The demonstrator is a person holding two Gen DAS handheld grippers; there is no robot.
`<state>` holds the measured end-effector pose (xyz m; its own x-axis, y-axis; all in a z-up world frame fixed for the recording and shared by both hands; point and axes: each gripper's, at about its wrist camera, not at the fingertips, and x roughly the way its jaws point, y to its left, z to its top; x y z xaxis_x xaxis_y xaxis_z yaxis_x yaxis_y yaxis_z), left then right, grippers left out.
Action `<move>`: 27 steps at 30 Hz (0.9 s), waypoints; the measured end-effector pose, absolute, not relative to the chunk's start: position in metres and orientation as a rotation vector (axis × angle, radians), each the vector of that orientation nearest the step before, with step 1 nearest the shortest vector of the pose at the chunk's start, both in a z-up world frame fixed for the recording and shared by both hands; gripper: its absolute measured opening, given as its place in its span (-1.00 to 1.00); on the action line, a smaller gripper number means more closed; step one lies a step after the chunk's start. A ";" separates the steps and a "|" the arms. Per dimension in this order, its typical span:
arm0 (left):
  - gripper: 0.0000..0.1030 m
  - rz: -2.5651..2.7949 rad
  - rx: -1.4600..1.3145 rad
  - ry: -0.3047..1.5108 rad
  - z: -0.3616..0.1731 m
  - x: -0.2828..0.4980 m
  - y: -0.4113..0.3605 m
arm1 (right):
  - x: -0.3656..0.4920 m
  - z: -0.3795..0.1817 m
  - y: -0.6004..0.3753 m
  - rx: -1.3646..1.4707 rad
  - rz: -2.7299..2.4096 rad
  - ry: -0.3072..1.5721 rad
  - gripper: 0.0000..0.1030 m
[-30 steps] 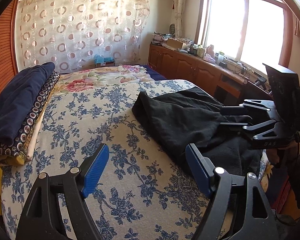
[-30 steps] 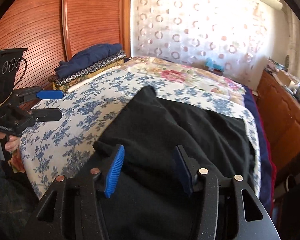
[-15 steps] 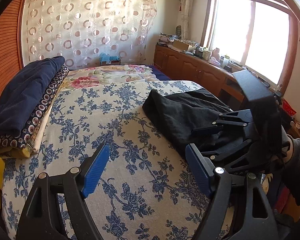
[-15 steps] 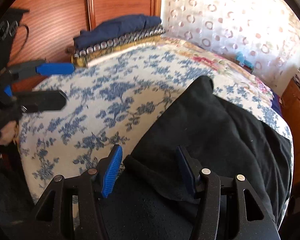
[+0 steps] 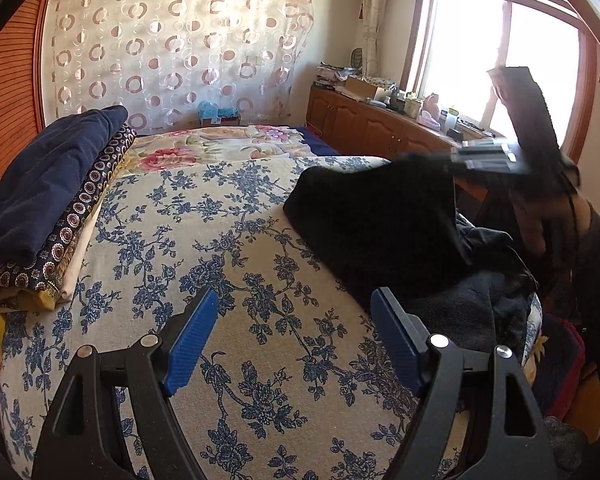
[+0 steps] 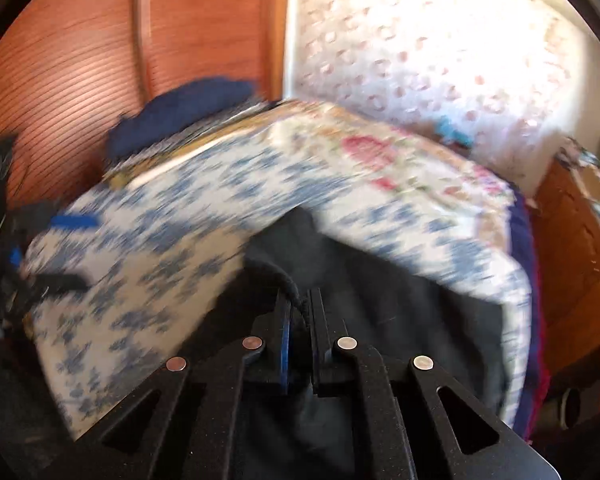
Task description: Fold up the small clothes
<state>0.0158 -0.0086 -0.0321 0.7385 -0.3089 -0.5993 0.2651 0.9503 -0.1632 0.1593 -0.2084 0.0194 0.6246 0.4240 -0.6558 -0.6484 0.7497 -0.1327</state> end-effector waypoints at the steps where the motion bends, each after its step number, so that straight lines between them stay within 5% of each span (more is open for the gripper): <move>1: 0.55 -0.317 -0.070 0.670 -0.032 0.016 -0.009 | 0.173 0.025 -0.218 -0.363 0.587 0.643 -0.87; 10: 0.55 -0.321 -0.066 0.685 -0.037 0.017 -0.011 | 0.281 0.021 -0.267 -0.291 0.232 0.730 -0.86; 12: 0.55 -0.322 -0.067 0.690 -0.039 0.017 -0.011 | 0.291 0.011 -0.269 -0.289 0.190 0.768 -0.51; 17: 0.55 -0.326 -0.066 0.703 -0.042 0.019 -0.013 | 0.279 0.010 -0.268 -0.281 0.194 0.748 -0.01; 27: 0.55 -0.354 -0.063 0.708 -0.043 0.024 -0.025 | 0.174 -0.015 -0.309 -0.244 0.385 0.762 -0.01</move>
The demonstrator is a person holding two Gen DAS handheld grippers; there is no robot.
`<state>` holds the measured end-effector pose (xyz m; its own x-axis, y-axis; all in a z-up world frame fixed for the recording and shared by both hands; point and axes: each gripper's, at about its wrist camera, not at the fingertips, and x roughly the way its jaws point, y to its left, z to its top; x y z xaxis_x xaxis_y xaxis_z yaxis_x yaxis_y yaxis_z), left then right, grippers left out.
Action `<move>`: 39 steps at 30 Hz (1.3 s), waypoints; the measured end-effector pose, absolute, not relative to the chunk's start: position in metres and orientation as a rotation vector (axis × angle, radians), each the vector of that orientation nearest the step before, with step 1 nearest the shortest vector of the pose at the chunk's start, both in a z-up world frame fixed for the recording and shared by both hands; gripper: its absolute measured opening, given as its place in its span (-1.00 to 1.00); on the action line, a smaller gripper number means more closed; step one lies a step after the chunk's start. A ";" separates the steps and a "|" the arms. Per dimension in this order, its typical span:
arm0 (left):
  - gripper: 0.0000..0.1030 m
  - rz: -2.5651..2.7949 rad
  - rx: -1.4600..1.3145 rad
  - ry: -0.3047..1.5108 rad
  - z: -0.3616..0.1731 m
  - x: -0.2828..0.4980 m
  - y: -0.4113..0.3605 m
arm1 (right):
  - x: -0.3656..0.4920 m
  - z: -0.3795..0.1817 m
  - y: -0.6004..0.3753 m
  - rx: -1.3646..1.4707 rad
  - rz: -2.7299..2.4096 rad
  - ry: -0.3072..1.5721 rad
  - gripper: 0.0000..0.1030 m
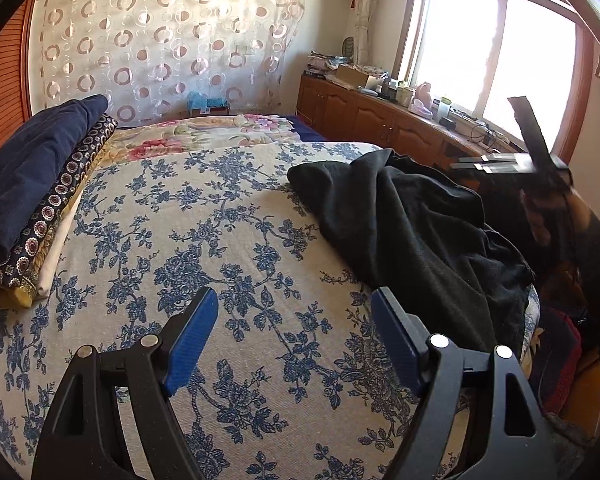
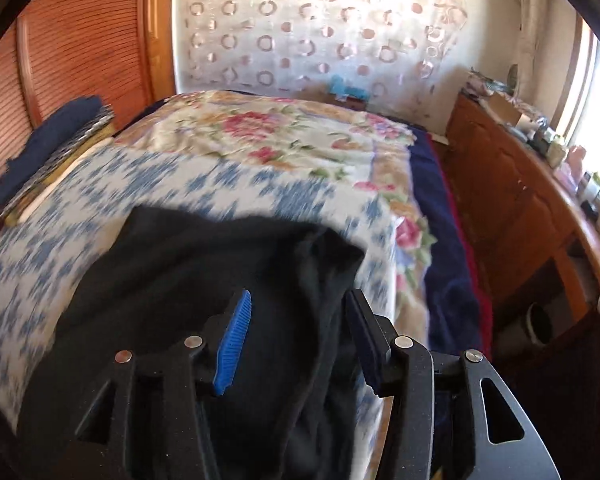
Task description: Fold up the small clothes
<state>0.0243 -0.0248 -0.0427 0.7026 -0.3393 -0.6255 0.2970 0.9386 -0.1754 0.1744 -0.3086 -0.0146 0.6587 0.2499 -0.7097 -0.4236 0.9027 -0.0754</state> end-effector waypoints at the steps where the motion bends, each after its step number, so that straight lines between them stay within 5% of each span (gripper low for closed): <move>1: 0.55 -0.358 -0.060 0.709 -0.043 0.024 -0.027 | 0.160 -0.020 -0.314 -0.236 0.394 0.766 -0.01; 11: 0.55 -0.396 -0.026 0.735 -0.045 0.031 -0.056 | 0.071 -0.050 -0.371 -0.181 0.400 0.831 -0.01; 16: 0.55 -0.419 0.008 0.740 -0.045 0.032 -0.074 | 0.063 -0.052 -0.381 -0.183 0.431 0.841 -0.75; 18: 0.55 -0.425 0.016 0.746 -0.046 0.032 -0.080 | 0.058 -0.050 -0.378 -0.195 0.440 0.818 -0.87; 37: 0.55 -0.494 0.060 0.775 -0.055 0.023 -0.110 | 0.022 -0.041 -0.402 -0.127 0.346 0.778 -0.94; 39: 0.55 -0.494 0.059 0.780 -0.056 0.023 -0.110 | 0.025 -0.045 -0.401 -0.114 0.342 0.776 -0.76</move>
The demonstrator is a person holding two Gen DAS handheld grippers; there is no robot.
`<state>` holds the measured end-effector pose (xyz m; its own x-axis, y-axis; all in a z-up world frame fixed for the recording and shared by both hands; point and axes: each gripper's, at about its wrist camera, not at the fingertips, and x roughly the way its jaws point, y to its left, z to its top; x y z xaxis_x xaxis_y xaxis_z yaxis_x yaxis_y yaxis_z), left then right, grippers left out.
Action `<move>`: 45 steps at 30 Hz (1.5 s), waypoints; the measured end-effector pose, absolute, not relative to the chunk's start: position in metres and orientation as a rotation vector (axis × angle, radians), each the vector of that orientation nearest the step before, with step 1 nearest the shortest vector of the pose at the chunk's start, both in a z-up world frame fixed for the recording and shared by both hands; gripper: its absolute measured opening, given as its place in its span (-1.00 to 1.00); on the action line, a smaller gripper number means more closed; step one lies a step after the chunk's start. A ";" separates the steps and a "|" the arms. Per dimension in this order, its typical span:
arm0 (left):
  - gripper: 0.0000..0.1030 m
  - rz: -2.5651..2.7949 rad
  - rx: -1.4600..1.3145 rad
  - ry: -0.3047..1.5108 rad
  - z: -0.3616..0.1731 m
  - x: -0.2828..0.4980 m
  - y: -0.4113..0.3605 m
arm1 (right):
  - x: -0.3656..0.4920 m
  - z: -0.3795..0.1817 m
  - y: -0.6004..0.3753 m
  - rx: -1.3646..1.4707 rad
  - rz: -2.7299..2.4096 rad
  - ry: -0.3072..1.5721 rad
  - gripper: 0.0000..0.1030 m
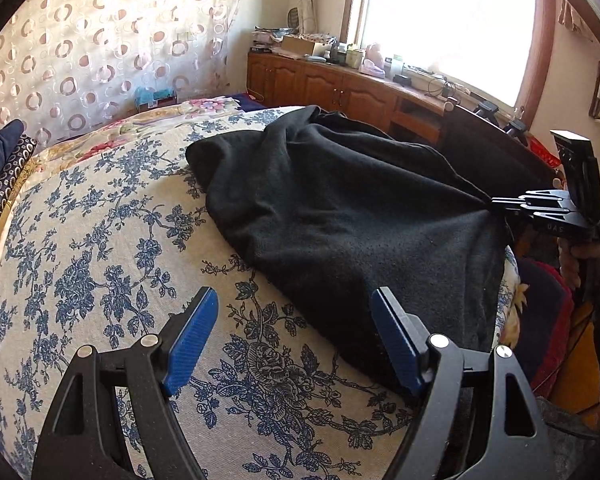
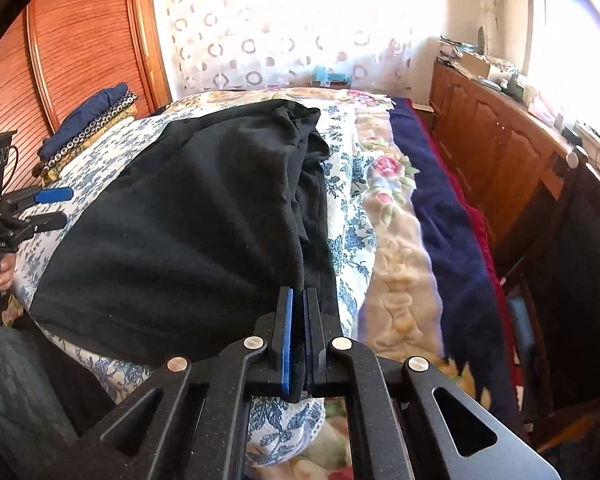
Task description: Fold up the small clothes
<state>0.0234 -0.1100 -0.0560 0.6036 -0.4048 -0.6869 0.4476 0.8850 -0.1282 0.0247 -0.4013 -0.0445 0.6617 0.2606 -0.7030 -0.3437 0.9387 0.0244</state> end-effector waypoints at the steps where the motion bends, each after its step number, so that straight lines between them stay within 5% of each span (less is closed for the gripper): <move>1: 0.55 -0.494 0.060 0.783 -0.057 0.023 -0.110 | 0.026 -0.046 -0.401 -0.119 0.326 0.776 -0.62; 3: 0.55 -0.496 0.061 0.788 -0.058 0.023 -0.111 | 0.029 -0.050 -0.402 -0.116 0.297 0.776 -0.18; 9: 0.55 -0.574 0.046 0.824 -0.063 0.015 -0.120 | 0.030 -0.051 -0.402 -0.092 0.281 0.763 -0.17; 18: 0.06 -0.702 0.036 0.922 -0.078 -0.001 -0.141 | 0.022 -0.041 -0.385 -0.122 0.308 0.693 -0.05; 22: -0.67 -0.704 0.041 0.915 -0.077 -0.004 -0.144 | 0.012 -0.037 -0.375 -0.130 0.354 0.667 0.07; 25: -0.85 -0.719 0.009 0.877 -0.065 -0.001 -0.141 | 0.006 -0.037 -0.366 -0.137 0.396 0.661 0.14; 35: -0.88 -0.711 -0.017 0.727 0.002 0.036 -0.150 | -0.014 -0.036 -0.341 -0.161 0.557 0.642 0.29; 45: -0.88 -0.652 -0.038 0.714 0.005 0.069 -0.149 | -0.003 -0.071 -0.350 -0.282 0.488 0.710 0.37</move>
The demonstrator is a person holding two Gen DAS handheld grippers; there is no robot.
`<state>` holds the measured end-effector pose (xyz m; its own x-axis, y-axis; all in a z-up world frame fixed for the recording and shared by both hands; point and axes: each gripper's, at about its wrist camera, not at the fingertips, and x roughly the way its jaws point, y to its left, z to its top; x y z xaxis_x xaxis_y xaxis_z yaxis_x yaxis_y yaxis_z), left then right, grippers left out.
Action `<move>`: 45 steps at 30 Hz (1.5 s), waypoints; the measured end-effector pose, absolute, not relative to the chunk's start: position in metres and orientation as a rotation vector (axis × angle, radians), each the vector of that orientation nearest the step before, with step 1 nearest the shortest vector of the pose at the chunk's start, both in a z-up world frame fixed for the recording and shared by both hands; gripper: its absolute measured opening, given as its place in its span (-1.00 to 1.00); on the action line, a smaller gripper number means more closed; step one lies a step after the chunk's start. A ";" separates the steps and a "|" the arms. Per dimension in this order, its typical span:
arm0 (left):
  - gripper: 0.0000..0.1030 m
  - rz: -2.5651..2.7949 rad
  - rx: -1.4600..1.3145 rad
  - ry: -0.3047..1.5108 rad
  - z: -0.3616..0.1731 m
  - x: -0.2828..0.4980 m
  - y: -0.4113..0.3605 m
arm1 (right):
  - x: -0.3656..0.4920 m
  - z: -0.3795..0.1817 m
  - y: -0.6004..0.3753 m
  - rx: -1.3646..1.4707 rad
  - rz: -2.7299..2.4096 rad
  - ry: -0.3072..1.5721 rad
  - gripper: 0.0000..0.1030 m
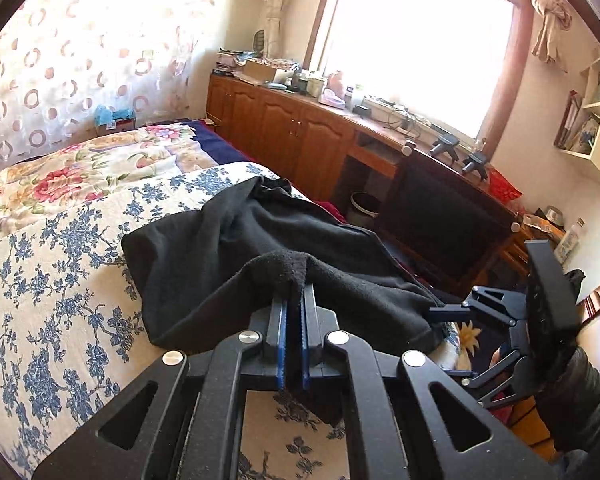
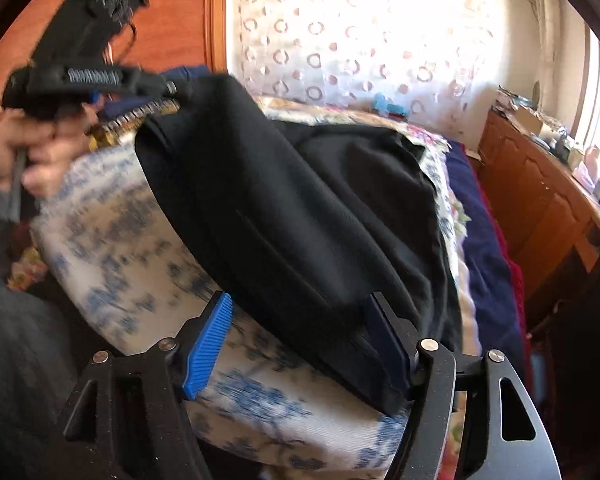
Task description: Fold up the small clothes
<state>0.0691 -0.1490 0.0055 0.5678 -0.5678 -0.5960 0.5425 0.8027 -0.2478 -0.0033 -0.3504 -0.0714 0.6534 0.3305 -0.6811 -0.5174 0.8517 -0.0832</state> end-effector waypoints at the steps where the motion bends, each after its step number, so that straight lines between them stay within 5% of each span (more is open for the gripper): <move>1: -0.88 -0.650 -0.038 0.715 0.005 0.069 -0.148 | -0.001 -0.076 -0.354 -0.290 0.481 0.717 0.37; 11: -0.88 -0.628 -0.060 0.735 -0.005 0.079 -0.143 | 0.006 -0.091 -0.346 -0.348 0.474 0.724 0.36; 13: -0.88 -0.624 -0.068 0.738 -0.005 0.078 -0.141 | 0.005 -0.090 -0.347 -0.349 0.482 0.722 0.21; 18: -0.88 -0.636 -0.091 0.748 -0.006 0.076 -0.135 | 0.005 -0.087 -0.350 -0.376 0.467 0.731 -0.77; 30: -0.87 -0.560 -0.143 0.709 0.006 0.096 -0.099 | 0.081 0.016 -0.320 -0.506 0.411 0.481 -0.82; 34: -0.67 -0.520 -0.158 0.732 -0.003 0.115 -0.083 | 0.135 0.019 -0.287 -0.522 0.441 0.471 -0.82; 37: -0.15 -0.464 -0.170 0.707 -0.005 0.122 -0.063 | 0.174 0.008 -0.268 -0.536 0.451 0.498 -0.82; 43: -0.14 -0.402 -0.191 0.730 -0.014 0.144 -0.038 | 0.251 -0.007 -0.265 -0.430 0.467 0.599 -0.81; 45: -0.14 -0.410 -0.196 0.743 -0.018 0.150 -0.038 | 0.270 -0.002 -0.271 -0.372 0.441 0.616 -0.56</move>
